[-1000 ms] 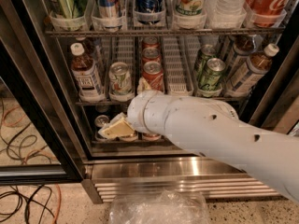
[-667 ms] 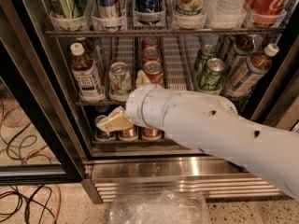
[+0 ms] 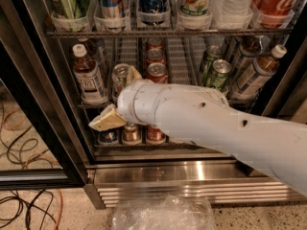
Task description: Pick 7up can from middle shelf of fridge
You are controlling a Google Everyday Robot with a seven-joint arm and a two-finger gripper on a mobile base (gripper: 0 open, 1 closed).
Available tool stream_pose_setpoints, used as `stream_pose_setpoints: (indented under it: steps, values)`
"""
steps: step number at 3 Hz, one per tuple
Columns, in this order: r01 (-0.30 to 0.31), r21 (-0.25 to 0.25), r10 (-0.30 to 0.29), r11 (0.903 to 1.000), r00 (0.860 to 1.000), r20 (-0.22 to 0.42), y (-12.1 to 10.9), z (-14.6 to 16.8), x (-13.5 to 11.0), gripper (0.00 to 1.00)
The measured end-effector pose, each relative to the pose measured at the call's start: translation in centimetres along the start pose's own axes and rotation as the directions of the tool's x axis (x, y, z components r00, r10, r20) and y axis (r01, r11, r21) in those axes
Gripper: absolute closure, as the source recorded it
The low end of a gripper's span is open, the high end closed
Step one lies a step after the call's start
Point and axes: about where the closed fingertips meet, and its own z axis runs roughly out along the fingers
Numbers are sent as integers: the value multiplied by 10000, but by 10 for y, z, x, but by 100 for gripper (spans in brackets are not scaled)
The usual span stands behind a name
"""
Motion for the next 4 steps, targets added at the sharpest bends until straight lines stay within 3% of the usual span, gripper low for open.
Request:
stream_pose_setpoints:
  steps: [1, 3, 4]
  values:
    - [387, 0, -387, 9993, 9990, -220, -2, 8, 6, 0]
    - [429, 389, -415, 9983, 9985, -358, -9, -3, 20, 0]
    - [738, 280, -719, 9969, 9955, -611, -10, -6, 29, 0]
